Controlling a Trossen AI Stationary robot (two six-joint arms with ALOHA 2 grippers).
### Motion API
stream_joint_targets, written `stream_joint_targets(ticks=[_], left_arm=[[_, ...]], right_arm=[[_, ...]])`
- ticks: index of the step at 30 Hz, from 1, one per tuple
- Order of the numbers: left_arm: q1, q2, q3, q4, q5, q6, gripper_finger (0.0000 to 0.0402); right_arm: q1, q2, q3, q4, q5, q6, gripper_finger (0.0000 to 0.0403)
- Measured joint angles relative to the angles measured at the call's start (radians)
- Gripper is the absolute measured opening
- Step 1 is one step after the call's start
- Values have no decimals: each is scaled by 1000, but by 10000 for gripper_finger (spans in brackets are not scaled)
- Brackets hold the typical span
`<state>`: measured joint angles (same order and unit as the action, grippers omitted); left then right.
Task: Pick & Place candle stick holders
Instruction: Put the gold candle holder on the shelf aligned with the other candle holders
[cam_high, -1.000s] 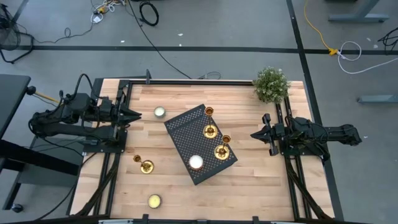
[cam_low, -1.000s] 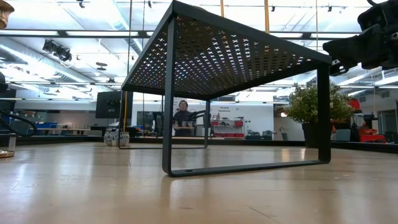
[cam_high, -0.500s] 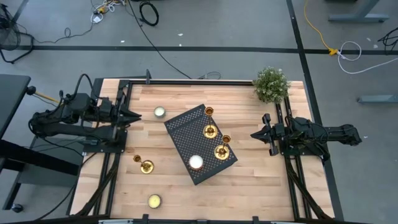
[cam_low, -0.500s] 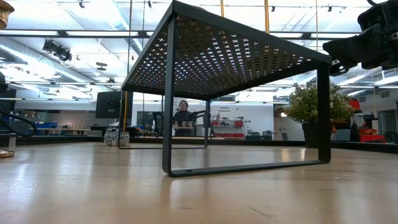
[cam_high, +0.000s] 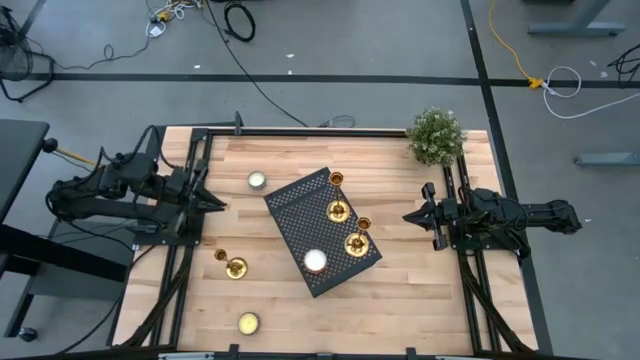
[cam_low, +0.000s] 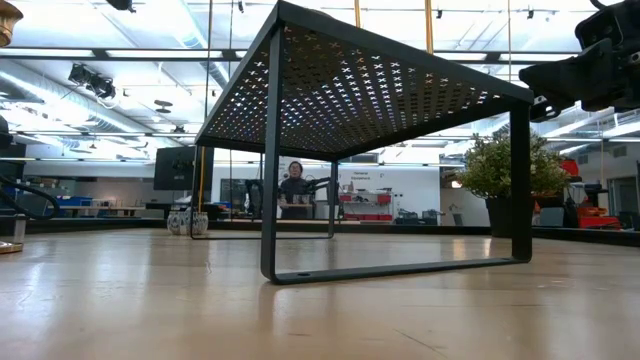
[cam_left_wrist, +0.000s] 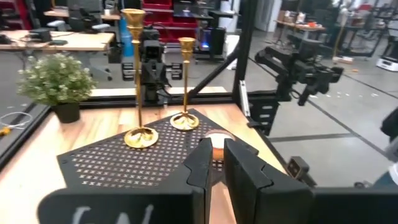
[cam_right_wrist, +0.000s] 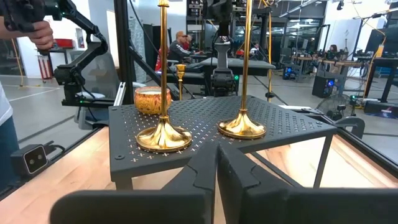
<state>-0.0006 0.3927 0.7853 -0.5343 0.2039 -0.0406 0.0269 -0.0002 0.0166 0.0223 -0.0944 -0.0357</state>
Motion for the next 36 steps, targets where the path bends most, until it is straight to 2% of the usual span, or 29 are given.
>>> stream_joint_targets(ticks=[11, 16, 23, 27, 33, 36], left_arm=[[0, 109, 7, -16, 71, 0, 46], [0, 184, 101, -126, 70, 33, 46], [0, 257, 246, -320, 16, 53, 46], [-9, 269, 264, -393, 14, 53, 46], [-36, 275, 263, -430, 14, 48, 46], [-39, 286, 263, -431, 14, 0, 46]], right_arm=[[0, 0, 0, 0, 0, 0, 18], [0, 0, 0, 0, 0, 0, 18], [0, 0, 0, 0, 0, 0, 18], [0, 0, 0, 0, 0, 0, 18], [0, 0, 0, 0, 0, 0, 18], [0, 0, 0, 0, 0, 0, 18]])
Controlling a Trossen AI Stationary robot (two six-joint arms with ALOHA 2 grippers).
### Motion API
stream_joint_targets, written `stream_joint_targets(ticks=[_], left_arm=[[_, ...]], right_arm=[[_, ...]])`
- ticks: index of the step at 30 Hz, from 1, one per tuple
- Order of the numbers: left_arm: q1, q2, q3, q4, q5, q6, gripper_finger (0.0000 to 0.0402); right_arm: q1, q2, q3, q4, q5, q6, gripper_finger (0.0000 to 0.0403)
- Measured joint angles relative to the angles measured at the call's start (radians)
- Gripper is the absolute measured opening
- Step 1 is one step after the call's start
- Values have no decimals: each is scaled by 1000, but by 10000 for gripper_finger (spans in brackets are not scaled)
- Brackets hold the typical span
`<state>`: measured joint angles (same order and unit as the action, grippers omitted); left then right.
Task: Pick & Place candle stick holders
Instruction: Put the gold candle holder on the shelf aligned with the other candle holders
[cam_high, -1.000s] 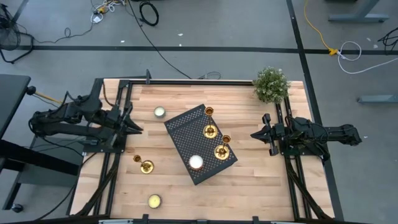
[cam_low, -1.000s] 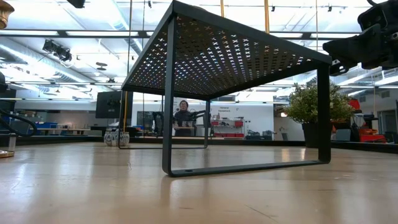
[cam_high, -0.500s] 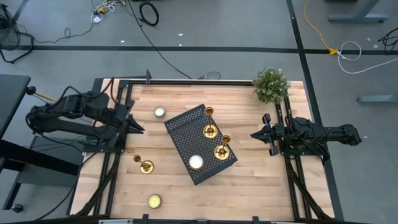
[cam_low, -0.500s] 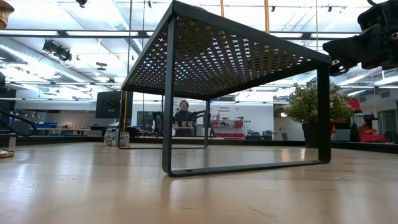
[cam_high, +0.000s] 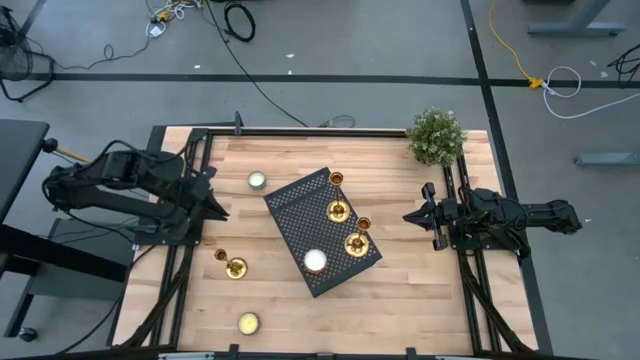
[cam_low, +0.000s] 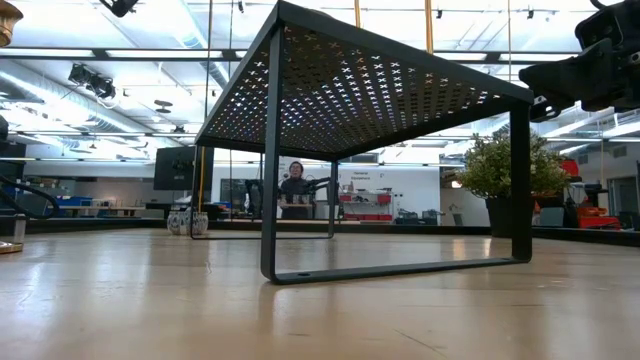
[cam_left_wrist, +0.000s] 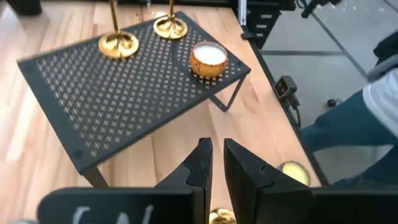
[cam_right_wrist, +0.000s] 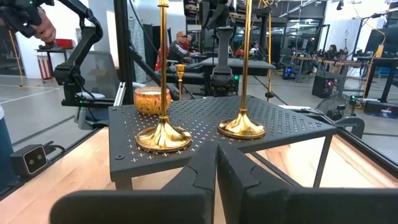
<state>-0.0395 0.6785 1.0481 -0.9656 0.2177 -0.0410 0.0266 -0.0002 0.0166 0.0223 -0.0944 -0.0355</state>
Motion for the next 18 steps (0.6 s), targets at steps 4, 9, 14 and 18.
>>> stream_joint_targets(ticks=[4, 9, 14, 18], left_arm=[[0, 11, 0, -33, 0, -26, 50], [0, 15, -1, -83, -60, -27, 85], [0, 29, -1, -111, -98, -27, 155], [0, 36, -1, -137, -121, -27, 217]], right_arm=[[0, 0, 0, 0, 0, 0, 18], [0, 0, 0, 0, 0, 0, 18], [0, 0, 0, 0, 0, 0, 18], [0, 0, 0, 0, 0, 0, 18]])
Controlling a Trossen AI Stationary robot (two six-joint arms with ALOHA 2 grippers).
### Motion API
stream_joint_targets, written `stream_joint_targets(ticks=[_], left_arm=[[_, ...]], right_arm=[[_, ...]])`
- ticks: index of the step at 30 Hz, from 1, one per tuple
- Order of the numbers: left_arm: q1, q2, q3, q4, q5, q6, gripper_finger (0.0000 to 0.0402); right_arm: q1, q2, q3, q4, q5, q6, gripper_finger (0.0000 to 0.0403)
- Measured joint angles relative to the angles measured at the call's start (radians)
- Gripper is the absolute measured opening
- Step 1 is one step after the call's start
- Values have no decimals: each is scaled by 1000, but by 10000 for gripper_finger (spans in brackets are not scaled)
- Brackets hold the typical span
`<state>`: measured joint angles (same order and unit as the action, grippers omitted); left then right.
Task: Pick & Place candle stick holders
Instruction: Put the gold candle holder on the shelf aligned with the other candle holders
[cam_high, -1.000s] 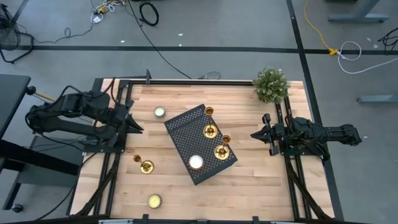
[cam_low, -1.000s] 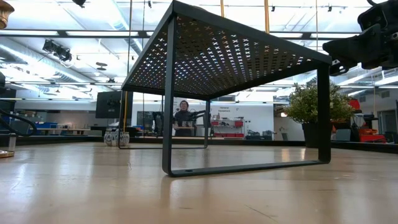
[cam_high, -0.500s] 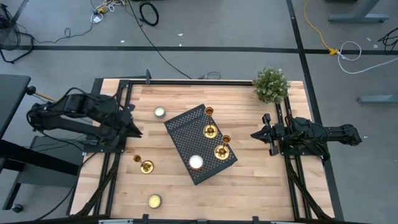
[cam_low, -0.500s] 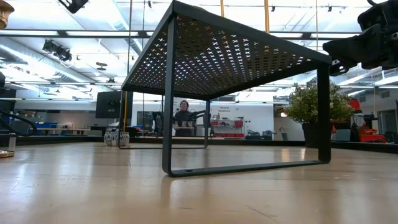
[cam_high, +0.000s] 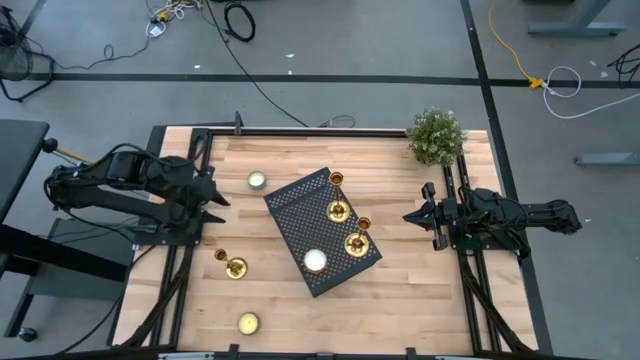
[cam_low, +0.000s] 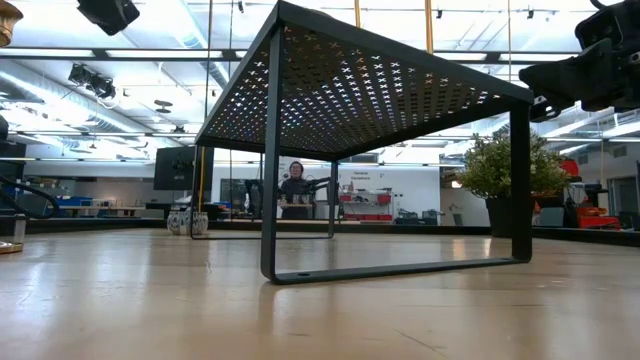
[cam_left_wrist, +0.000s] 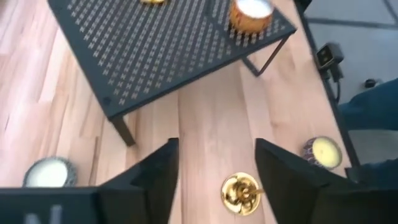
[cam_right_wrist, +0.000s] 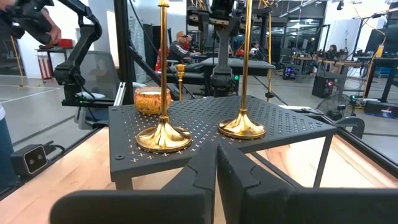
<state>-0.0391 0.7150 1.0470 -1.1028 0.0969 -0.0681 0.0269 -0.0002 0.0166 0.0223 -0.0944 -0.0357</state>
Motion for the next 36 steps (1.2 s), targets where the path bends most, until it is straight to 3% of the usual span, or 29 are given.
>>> stream_joint_targets(ticks=[6, 11, 36], left_arm=[[0, 18, 0, -37, -8, -9, 293], [-25, 41, 0, -60, -8, -18, 327], [-207, 110, -1, -77, -52, -55, 335]], right_arm=[[0, 0, 0, 0, 0, 0, 18], [0, 0, 0, 0, 0, 0, 18], [0, 0, 0, 0, 0, 0, 18]])
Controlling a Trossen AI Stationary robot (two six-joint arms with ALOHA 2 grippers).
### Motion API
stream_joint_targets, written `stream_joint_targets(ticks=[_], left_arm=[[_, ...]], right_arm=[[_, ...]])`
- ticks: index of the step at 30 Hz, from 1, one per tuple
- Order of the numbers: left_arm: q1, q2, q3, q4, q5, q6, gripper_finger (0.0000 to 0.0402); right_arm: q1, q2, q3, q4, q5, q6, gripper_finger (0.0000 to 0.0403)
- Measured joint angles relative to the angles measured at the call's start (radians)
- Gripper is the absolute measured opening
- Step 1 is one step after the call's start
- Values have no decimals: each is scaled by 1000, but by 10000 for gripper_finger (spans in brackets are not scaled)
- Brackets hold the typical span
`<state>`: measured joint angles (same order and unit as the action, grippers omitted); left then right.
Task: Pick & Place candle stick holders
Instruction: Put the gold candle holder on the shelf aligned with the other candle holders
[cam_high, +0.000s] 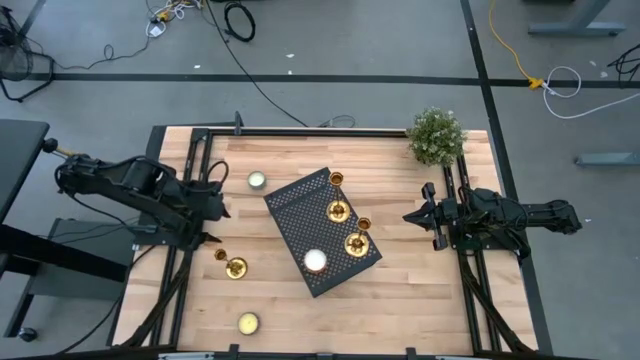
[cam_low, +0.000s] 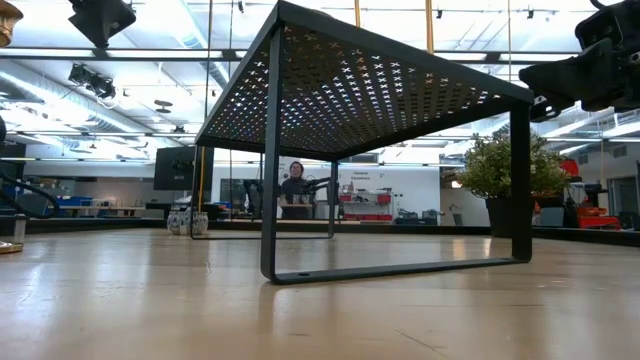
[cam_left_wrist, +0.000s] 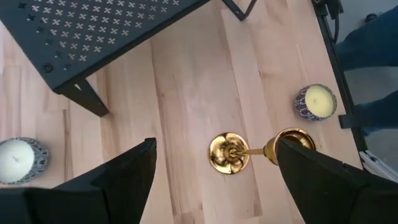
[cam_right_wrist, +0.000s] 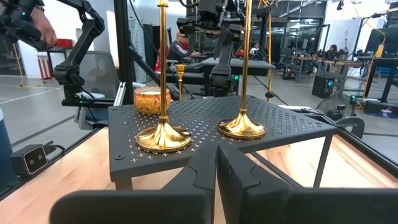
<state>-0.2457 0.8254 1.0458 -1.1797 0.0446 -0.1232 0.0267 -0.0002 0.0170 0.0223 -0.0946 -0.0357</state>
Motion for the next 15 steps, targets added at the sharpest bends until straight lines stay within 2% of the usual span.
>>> stream_joint_targets(ticks=[15], left_arm=[[-141, 26, 0, 36, 37, -8, 335]], right_arm=[[0, 0, 0, 0, 0, 0, 18]])
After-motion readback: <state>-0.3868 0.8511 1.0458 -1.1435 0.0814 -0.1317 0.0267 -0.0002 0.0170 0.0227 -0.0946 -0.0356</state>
